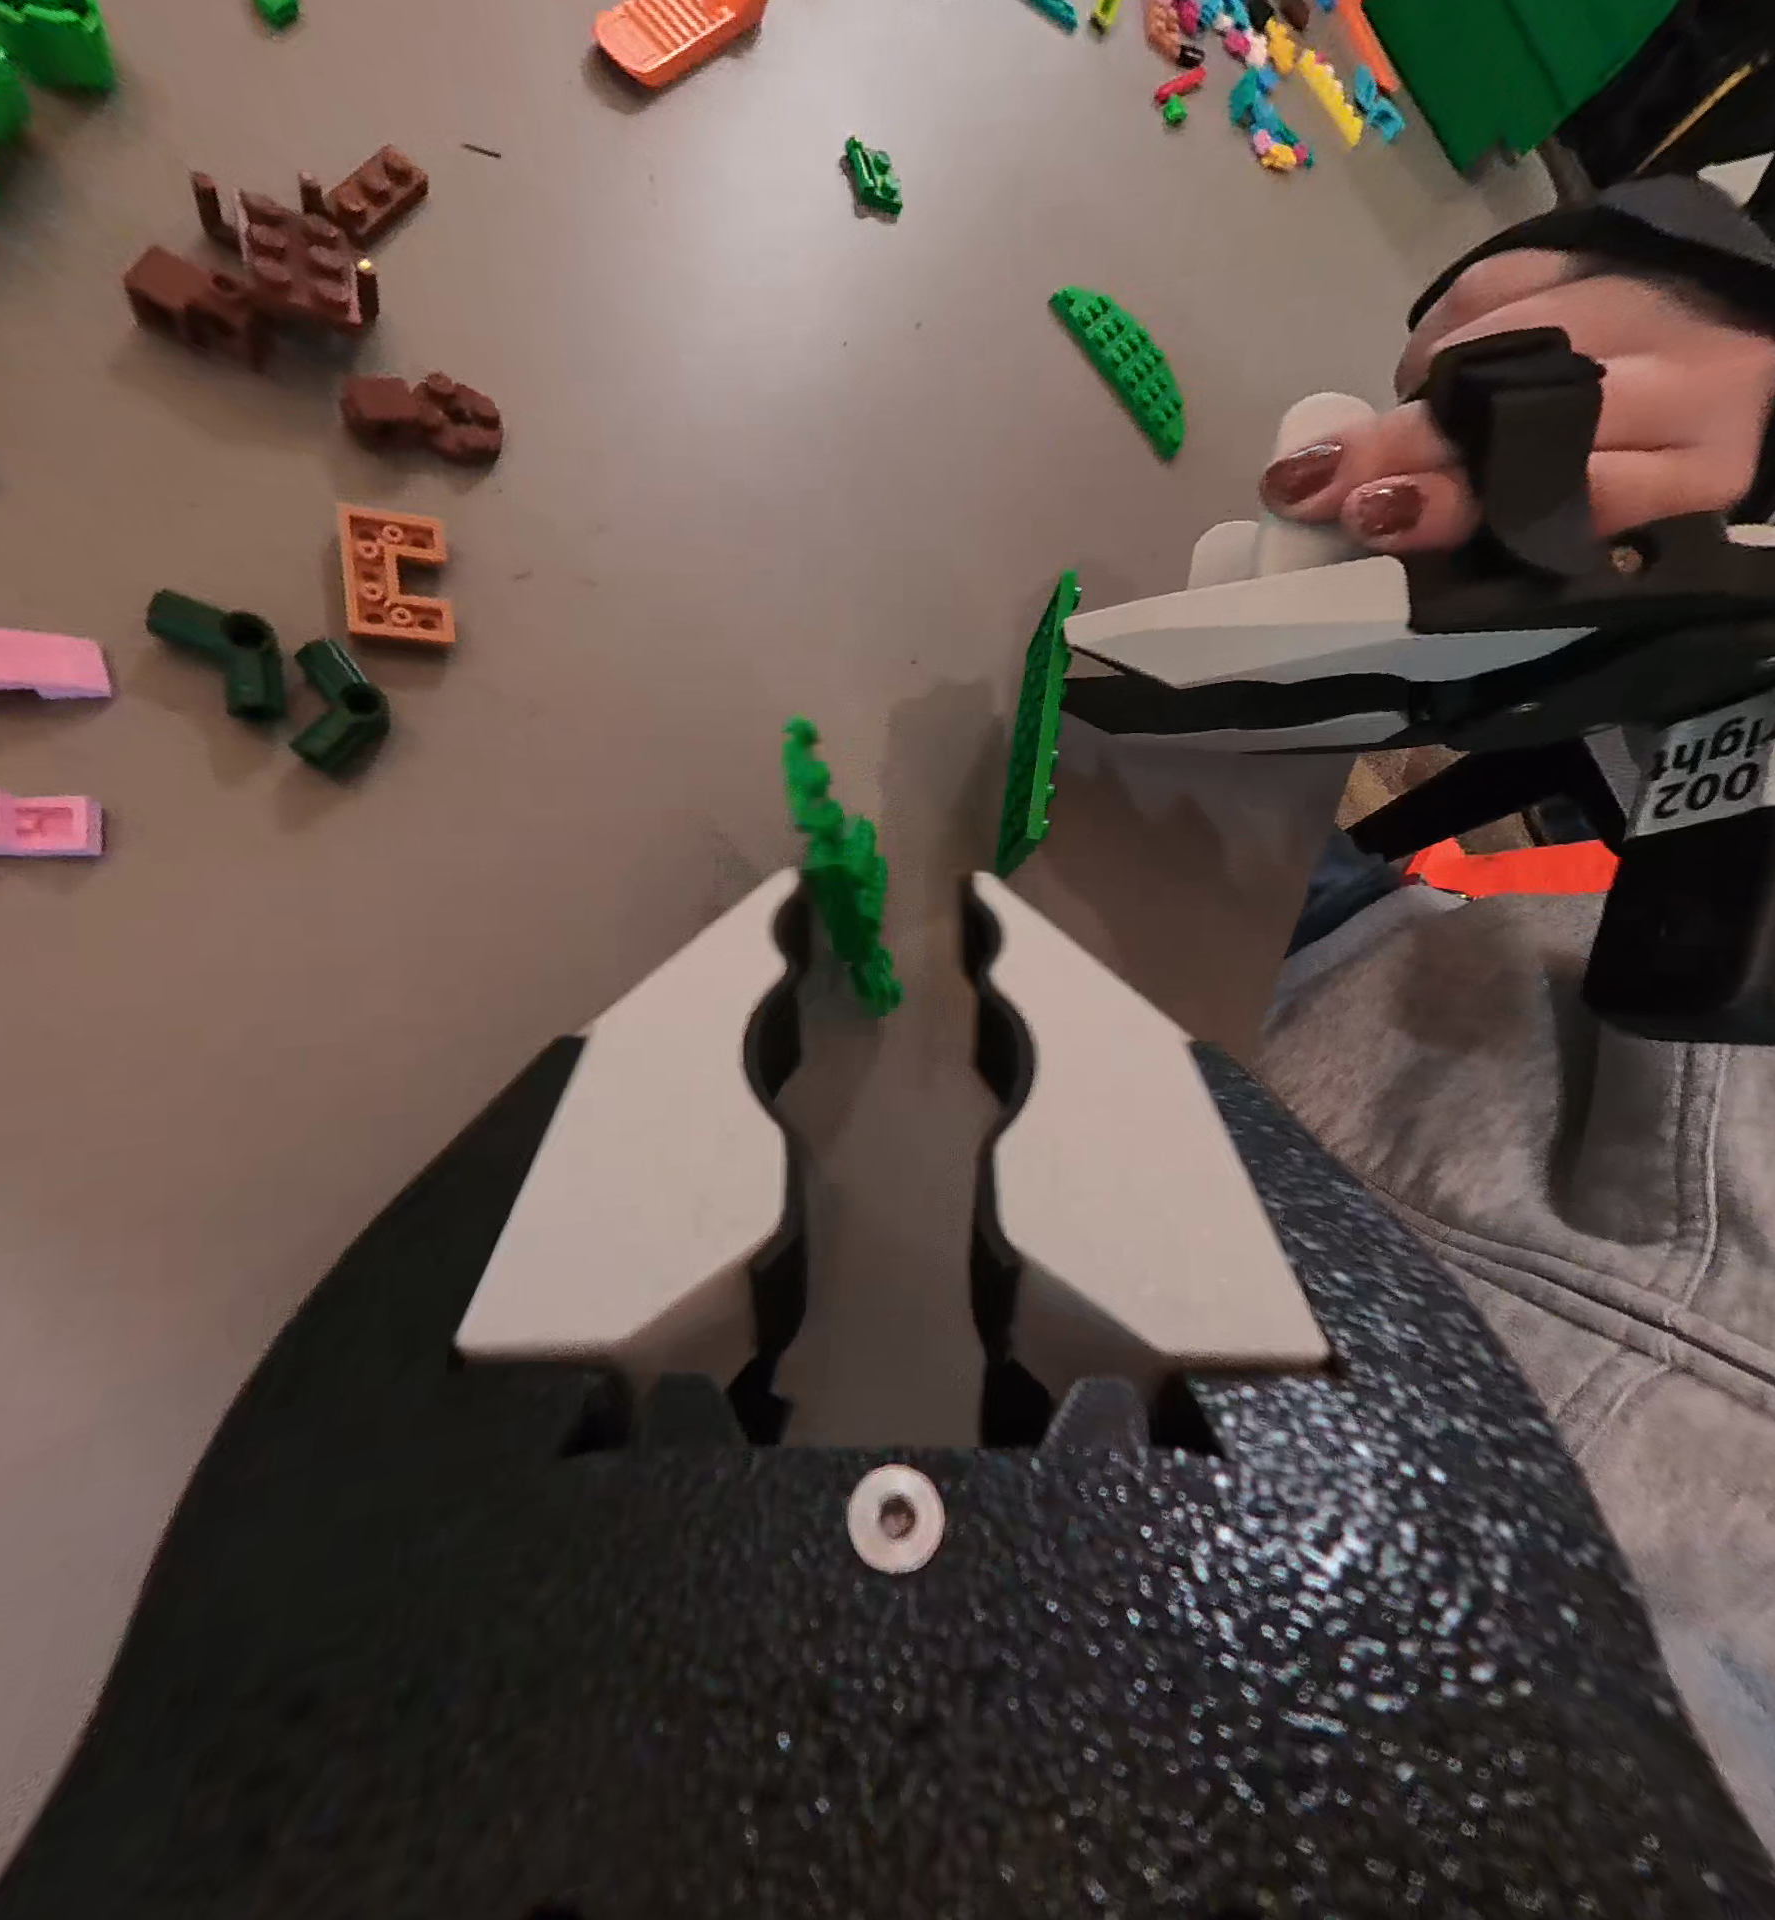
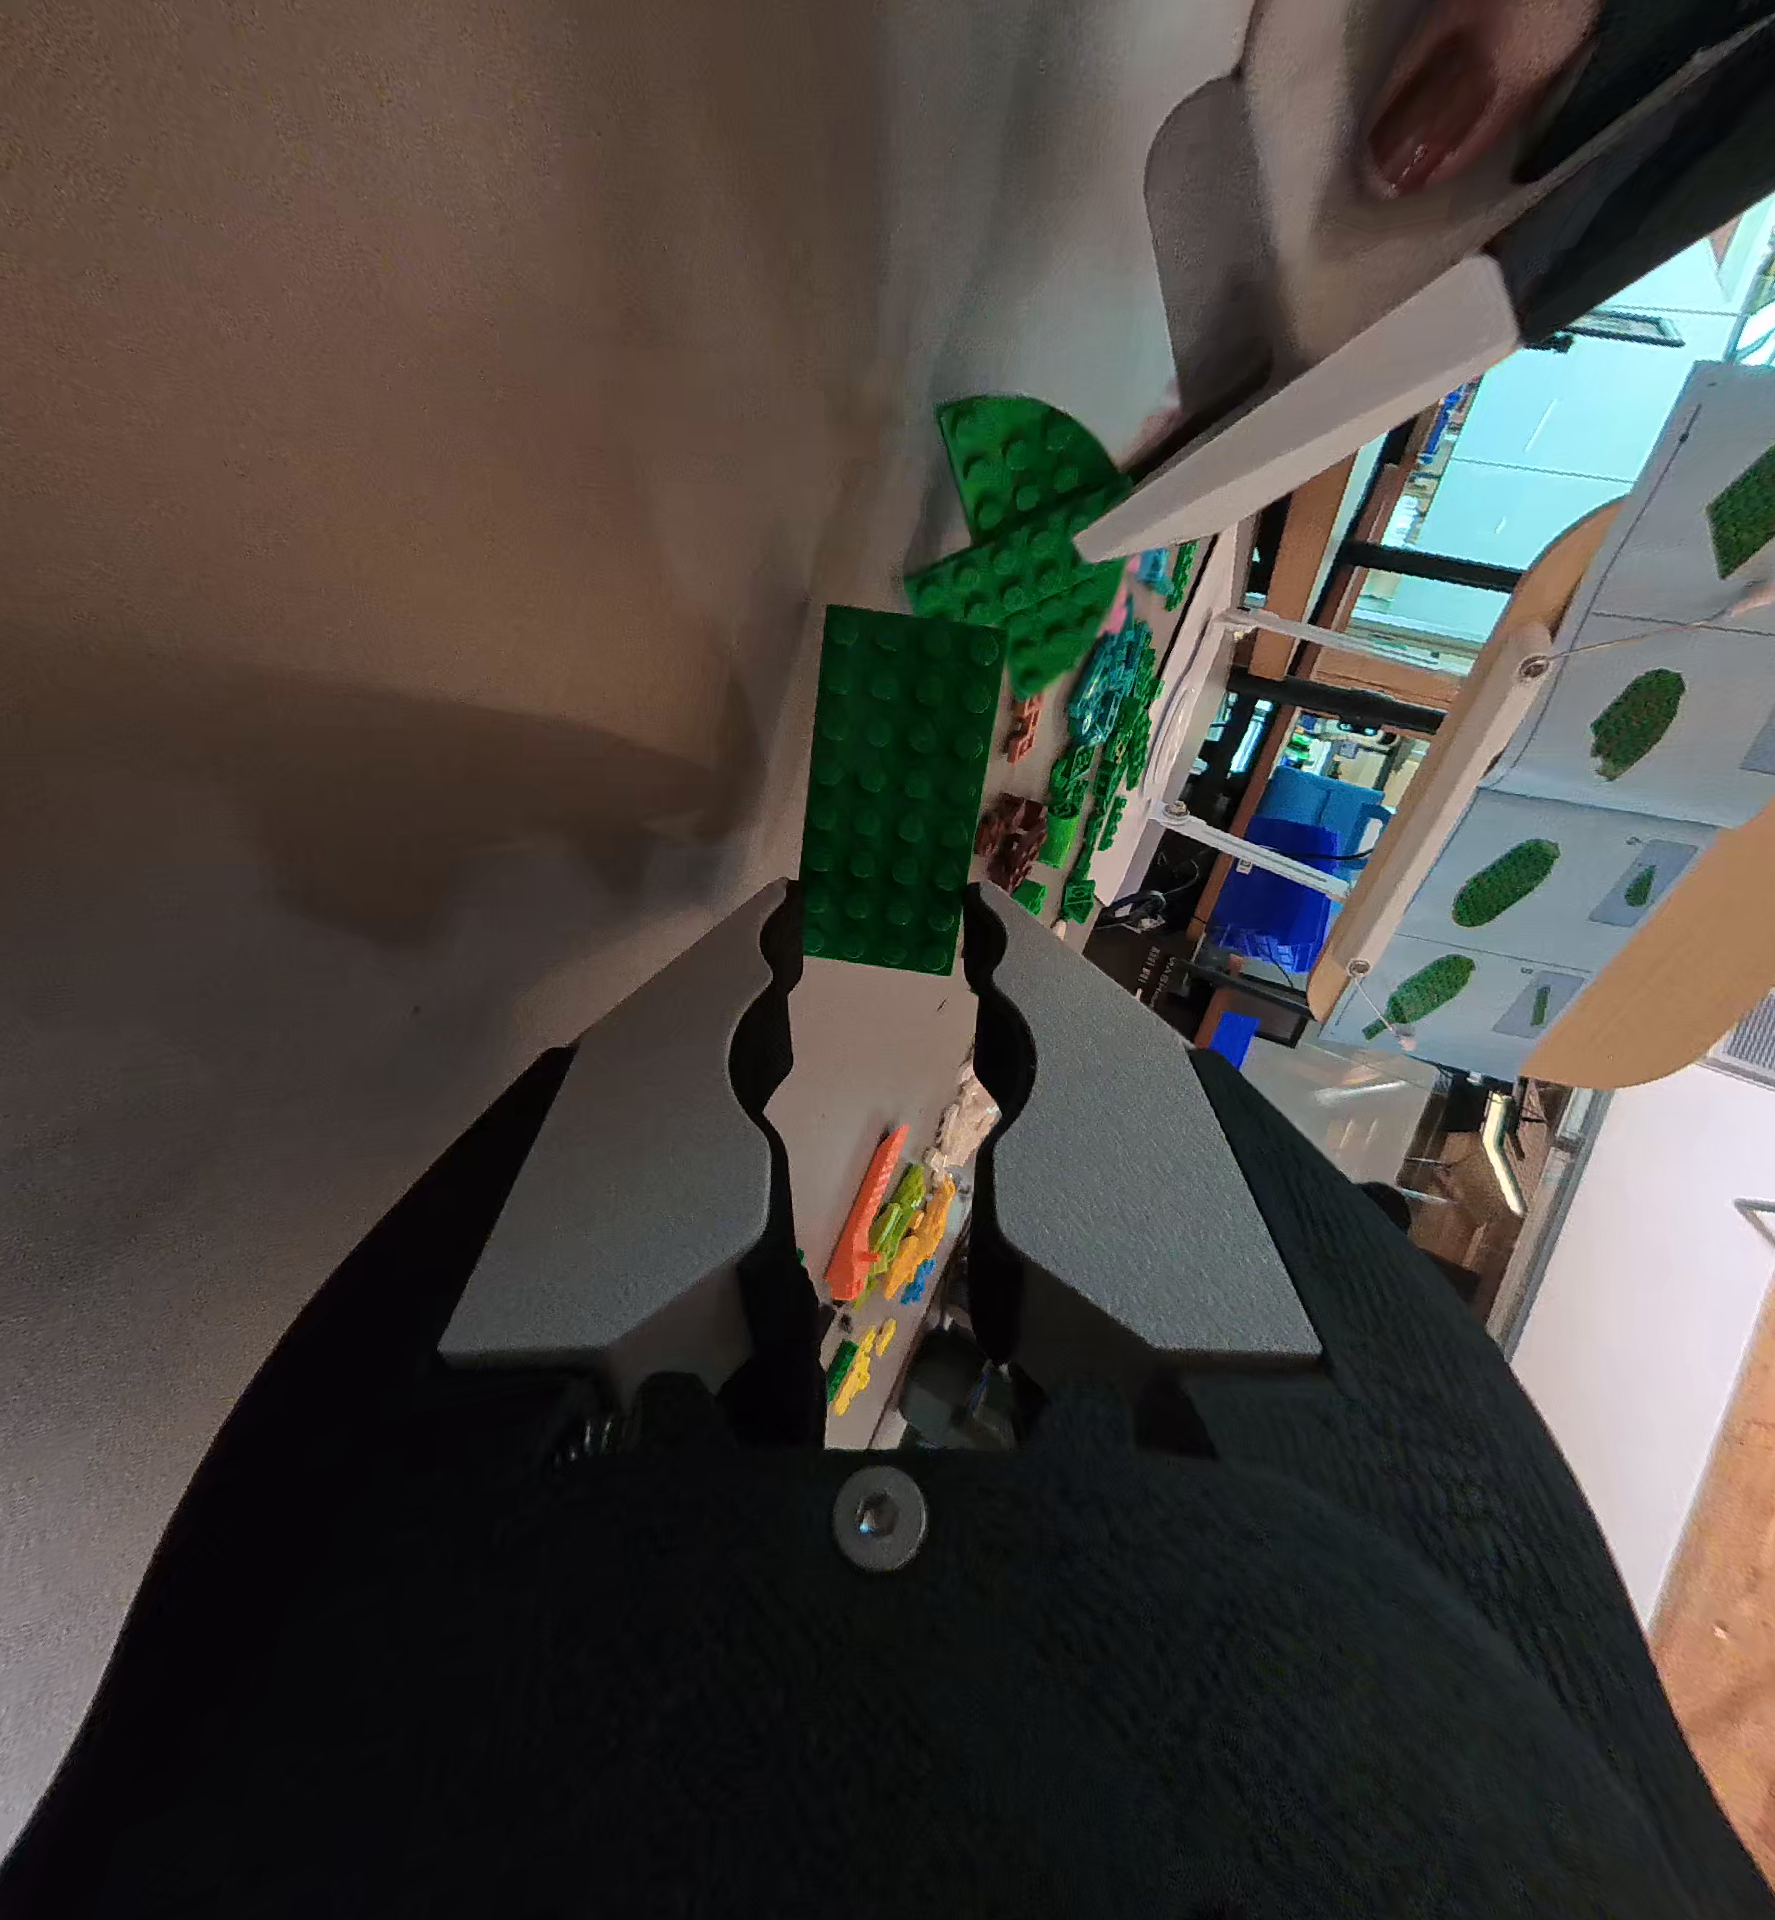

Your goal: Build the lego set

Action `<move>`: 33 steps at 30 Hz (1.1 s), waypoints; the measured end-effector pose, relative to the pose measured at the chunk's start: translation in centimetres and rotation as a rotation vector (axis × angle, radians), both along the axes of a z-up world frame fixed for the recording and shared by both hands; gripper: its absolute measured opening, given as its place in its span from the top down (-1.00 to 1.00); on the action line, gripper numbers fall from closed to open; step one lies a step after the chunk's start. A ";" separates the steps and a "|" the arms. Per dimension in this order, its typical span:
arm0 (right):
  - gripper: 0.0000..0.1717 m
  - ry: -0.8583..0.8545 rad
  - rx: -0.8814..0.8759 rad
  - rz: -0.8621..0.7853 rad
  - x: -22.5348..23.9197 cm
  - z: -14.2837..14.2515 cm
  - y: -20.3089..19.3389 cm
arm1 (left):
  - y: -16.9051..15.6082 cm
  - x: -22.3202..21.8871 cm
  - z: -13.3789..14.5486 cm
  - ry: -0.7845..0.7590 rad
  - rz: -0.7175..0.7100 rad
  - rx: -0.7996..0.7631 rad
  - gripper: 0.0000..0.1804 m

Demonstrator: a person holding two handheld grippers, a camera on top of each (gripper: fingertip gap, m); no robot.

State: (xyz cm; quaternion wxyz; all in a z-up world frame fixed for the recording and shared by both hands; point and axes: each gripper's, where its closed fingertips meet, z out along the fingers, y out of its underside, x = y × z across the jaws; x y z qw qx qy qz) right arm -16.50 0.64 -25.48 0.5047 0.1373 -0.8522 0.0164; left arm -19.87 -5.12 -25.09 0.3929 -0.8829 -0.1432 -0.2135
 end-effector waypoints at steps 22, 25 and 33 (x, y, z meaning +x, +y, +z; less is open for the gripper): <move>0.36 -0.388 -0.583 -0.085 2.2 1.6 -0.9 | 2.9 4.3 0.0 0.496 -0.395 0.032 0.98; 0.61 -0.596 -0.784 -0.106 3.0 2.2 -1.6 | 3.0 5.2 0.2 0.507 -0.452 0.071 0.98; 0.96 -0.662 -0.881 -0.357 0.9 1.5 1.9 | 2.3 1.5 0.7 0.427 -0.195 0.006 0.73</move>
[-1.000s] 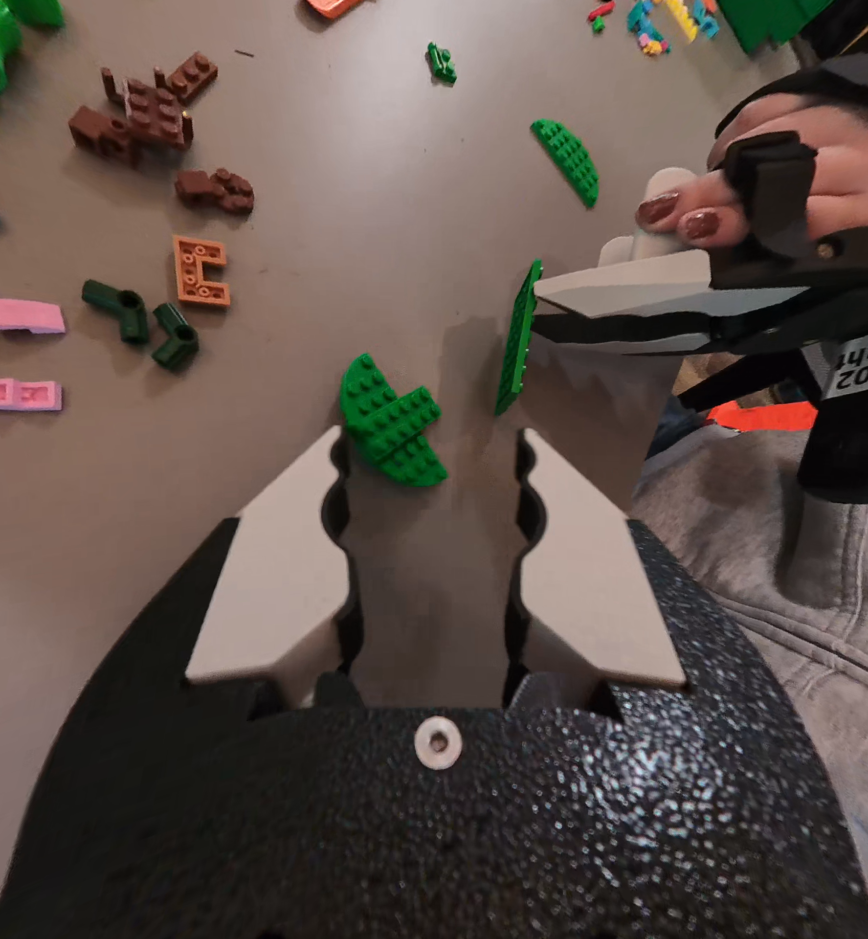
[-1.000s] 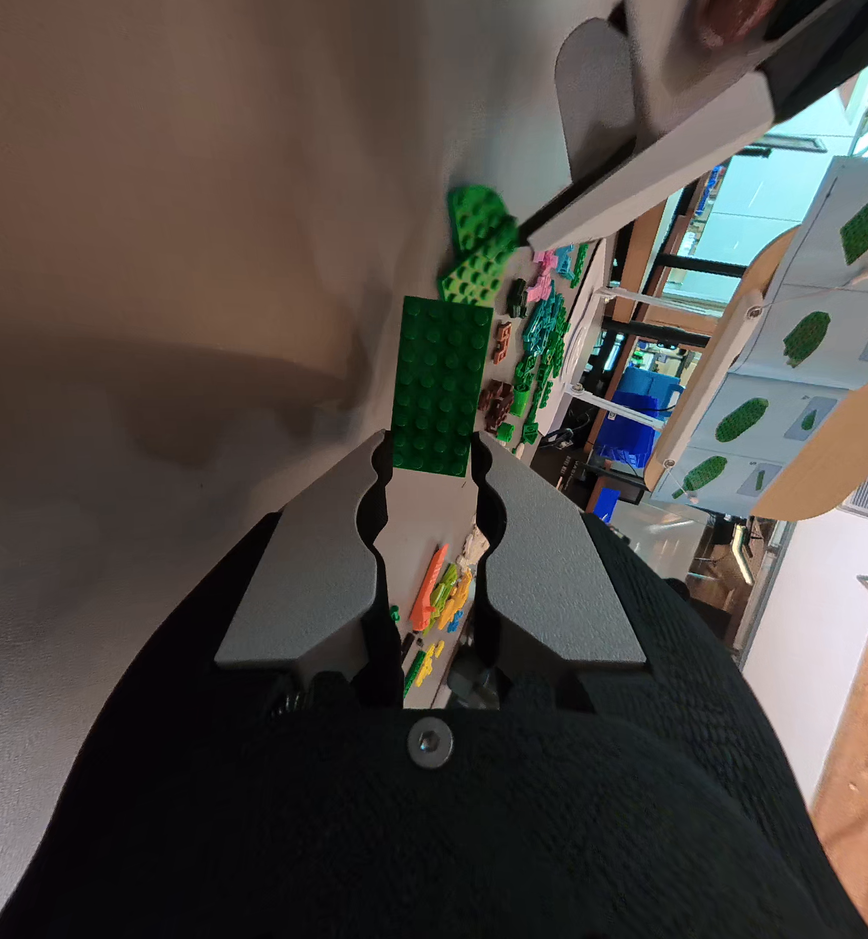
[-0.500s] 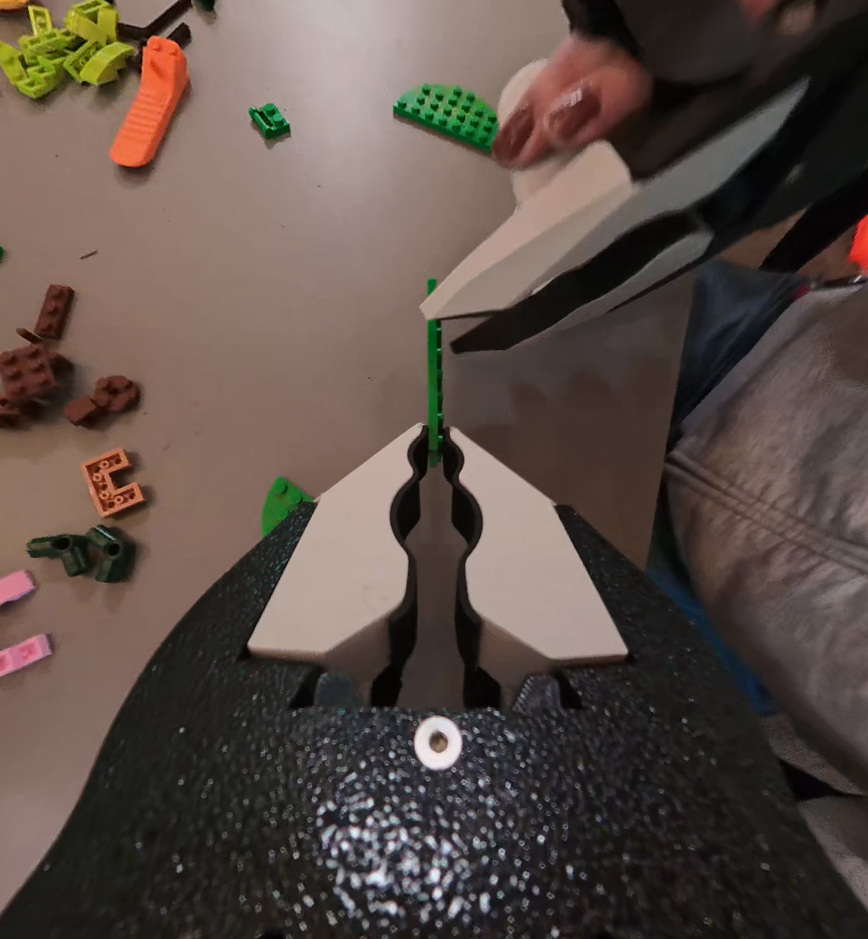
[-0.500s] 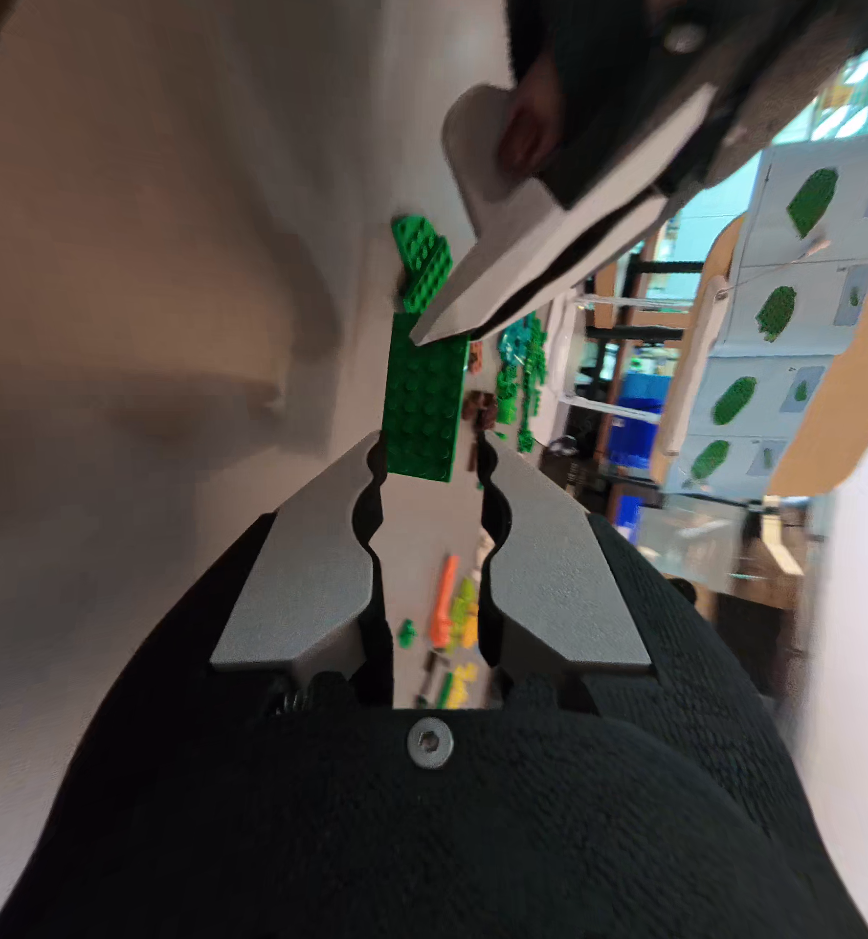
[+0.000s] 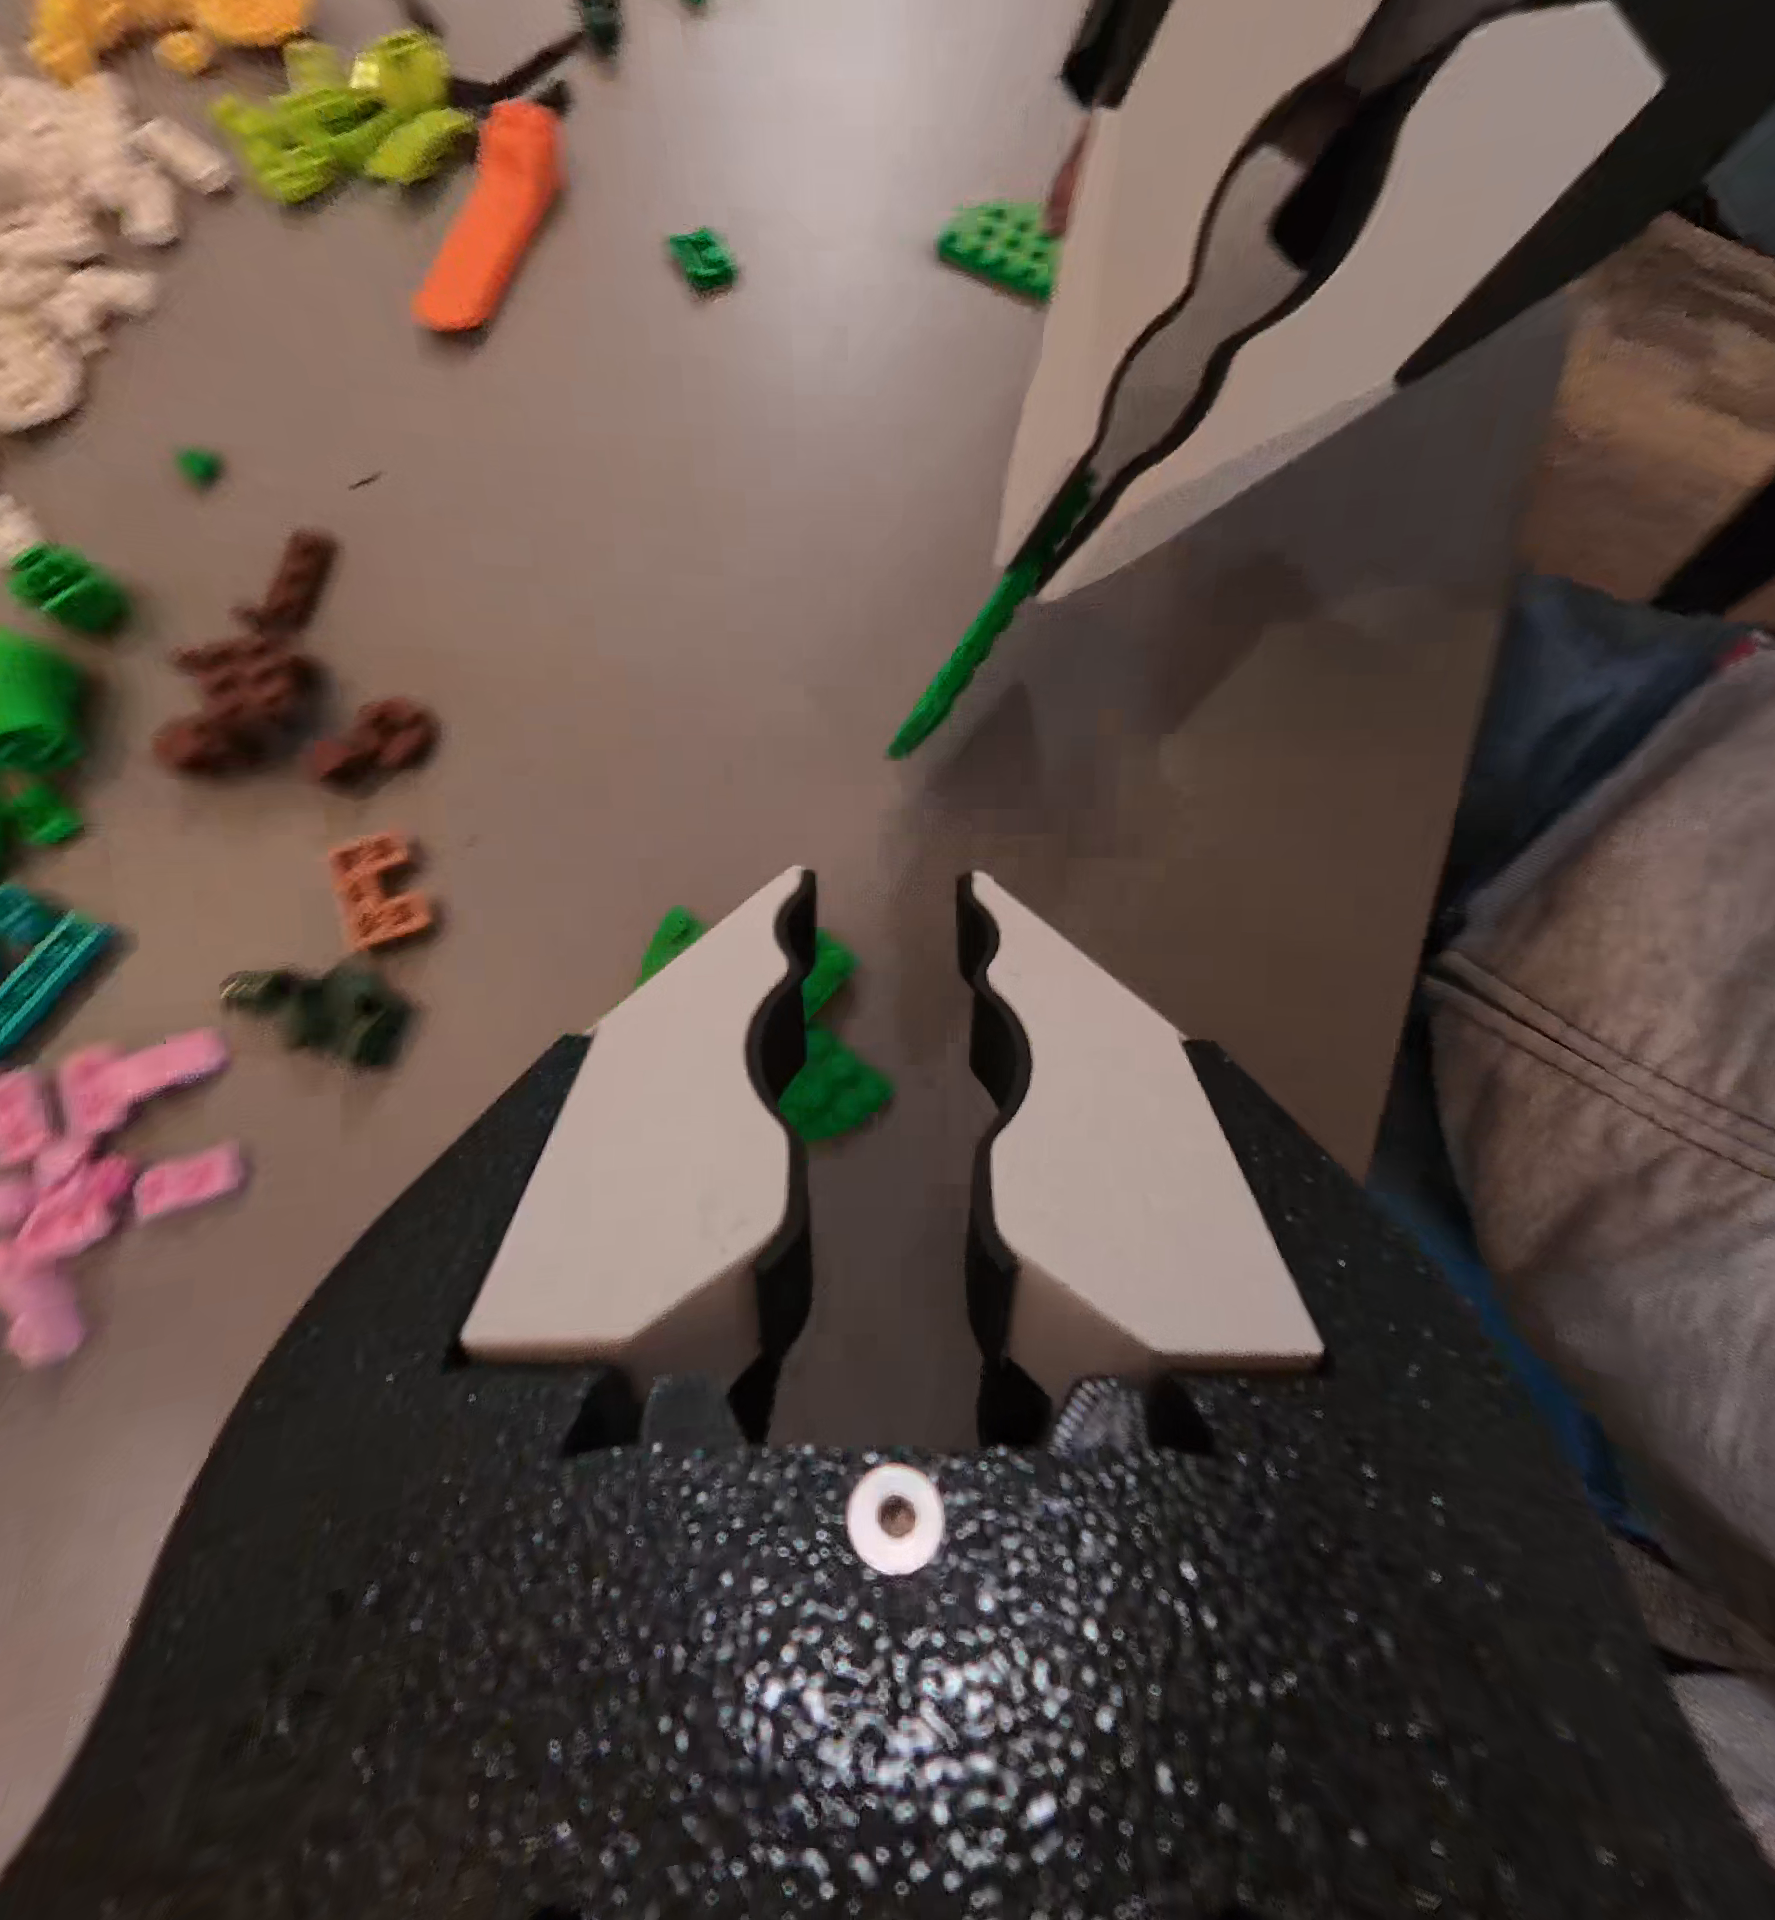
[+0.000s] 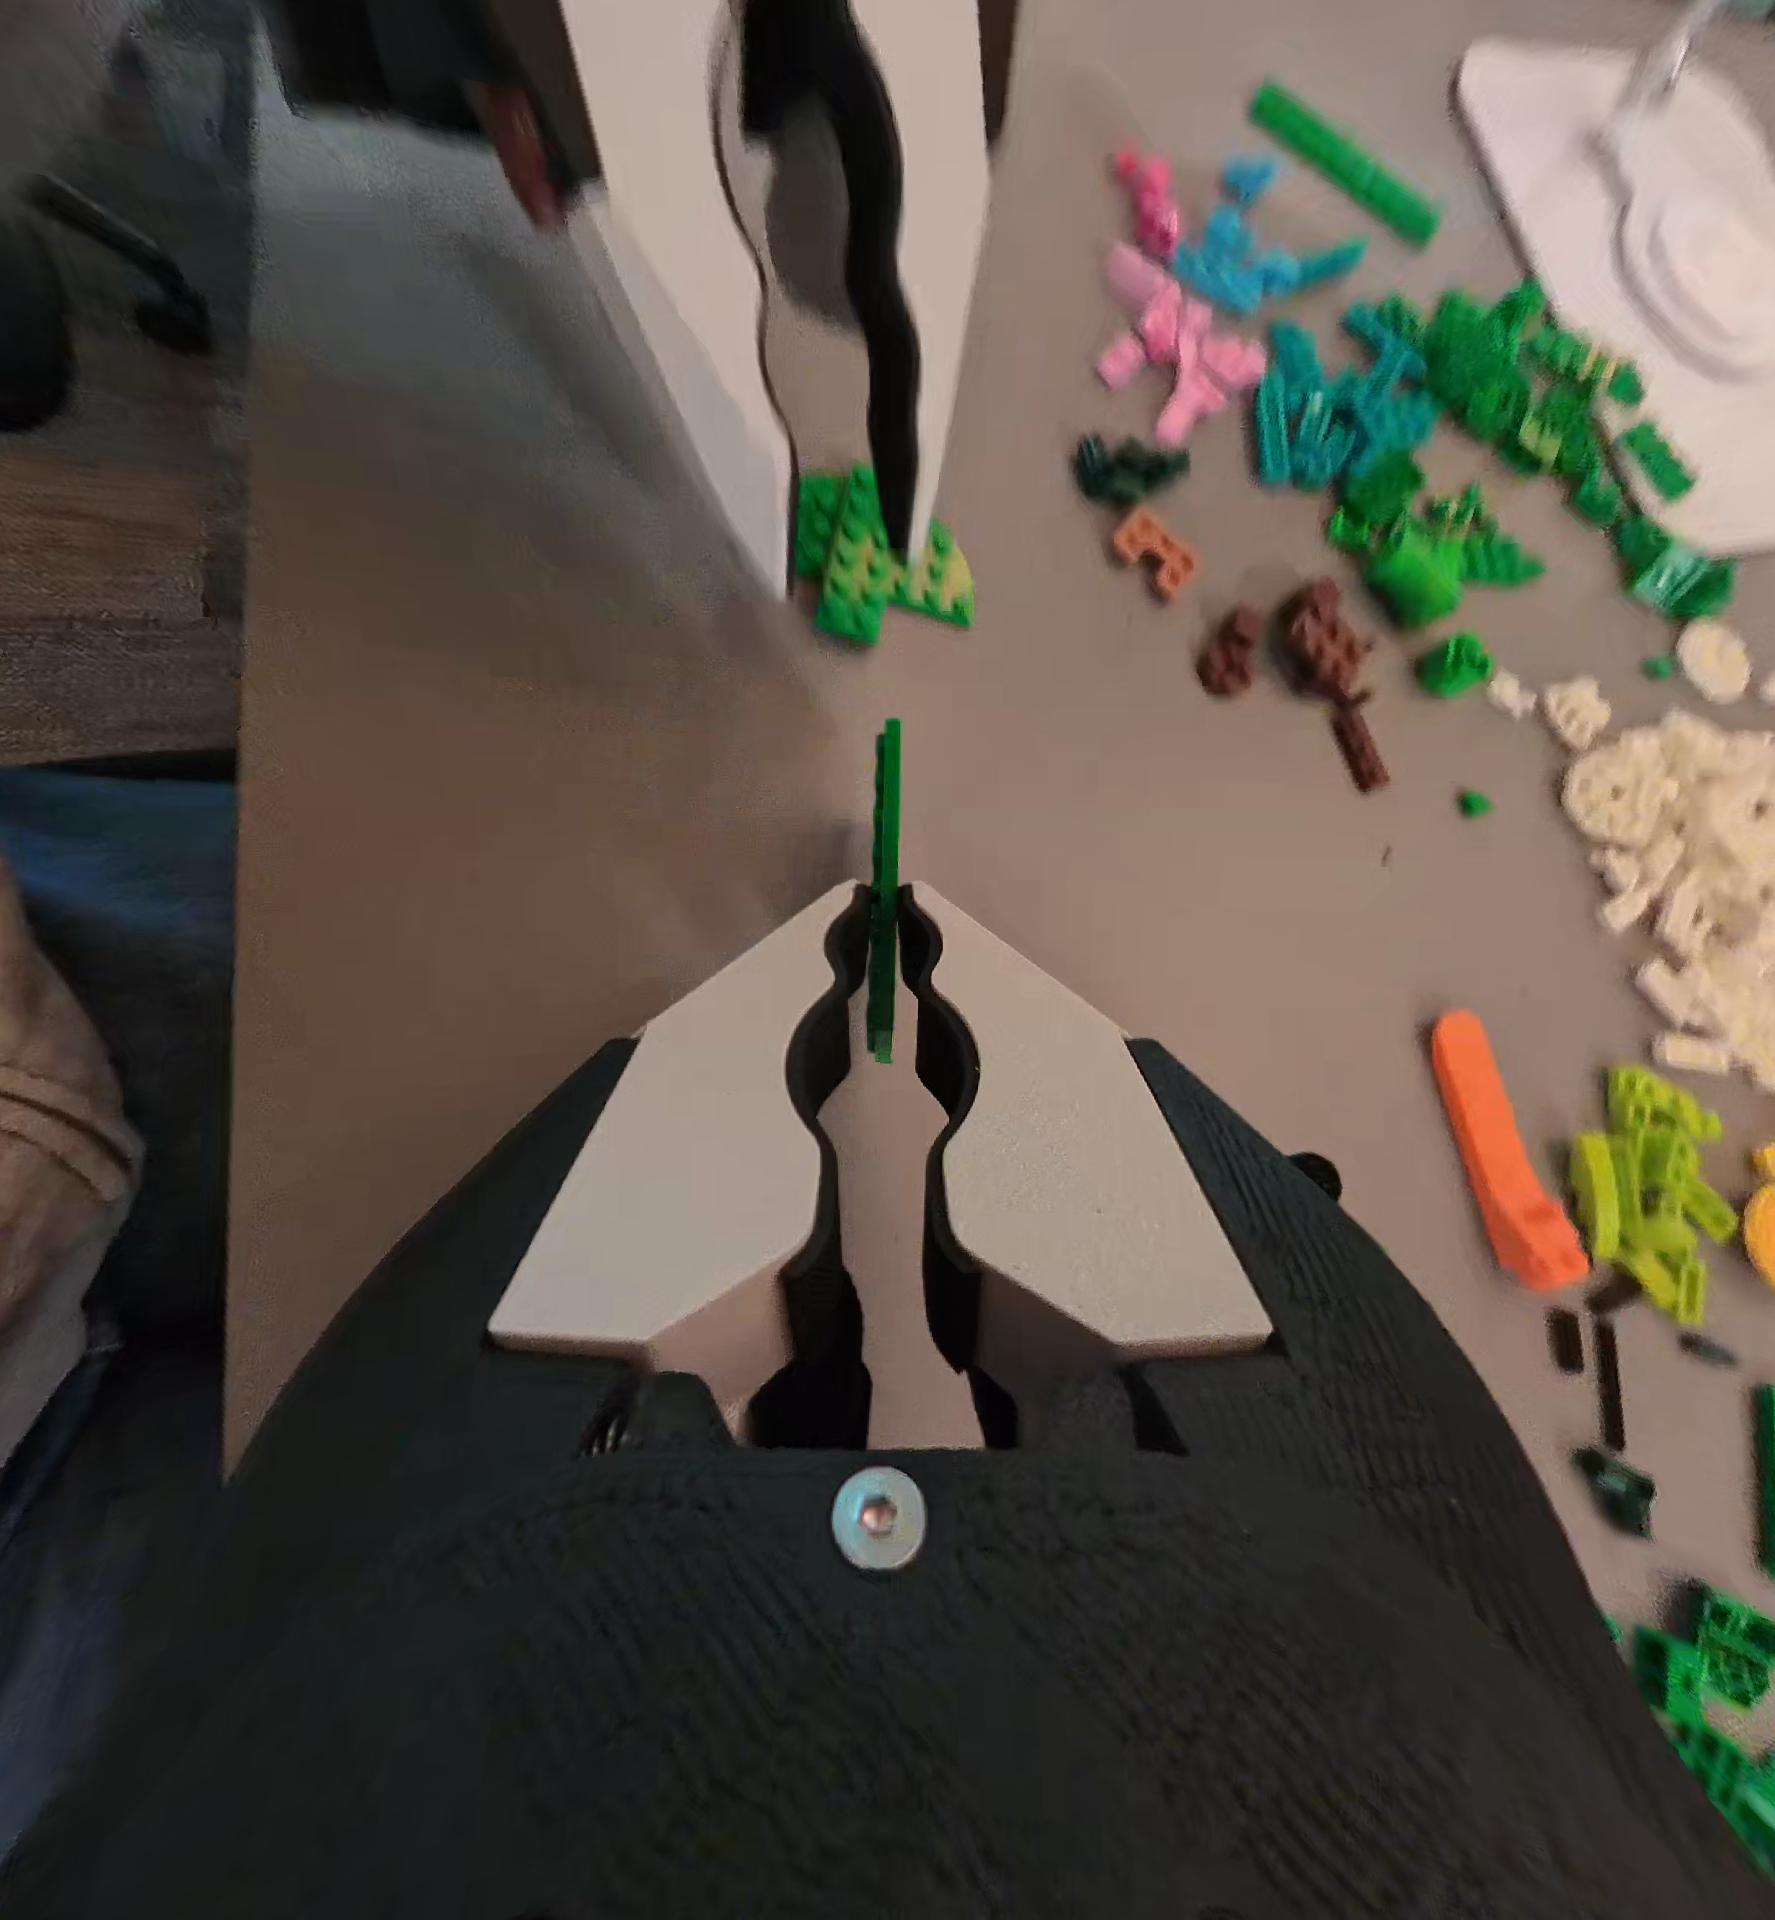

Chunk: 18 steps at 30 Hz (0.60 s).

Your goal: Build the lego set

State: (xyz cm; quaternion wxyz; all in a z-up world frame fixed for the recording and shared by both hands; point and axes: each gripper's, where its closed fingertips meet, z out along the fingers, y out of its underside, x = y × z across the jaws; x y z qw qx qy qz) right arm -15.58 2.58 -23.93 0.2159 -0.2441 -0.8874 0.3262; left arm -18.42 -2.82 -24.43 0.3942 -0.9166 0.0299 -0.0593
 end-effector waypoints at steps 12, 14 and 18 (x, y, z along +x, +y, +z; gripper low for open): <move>0.83 -0.140 -0.005 -0.040 -0.6 -2.0 0.6 | -3.7 -3.7 -0.2 -0.026 0.243 -0.108 0.31; 0.79 -0.128 0.004 -0.051 -0.7 -2.1 0.8 | -3.7 -3.6 -0.1 -0.034 0.237 -0.097 0.31; 0.91 -0.117 0.004 -0.074 -1.1 -2.0 1.1 | -3.9 -3.7 -0.3 -0.044 0.240 -0.098 0.34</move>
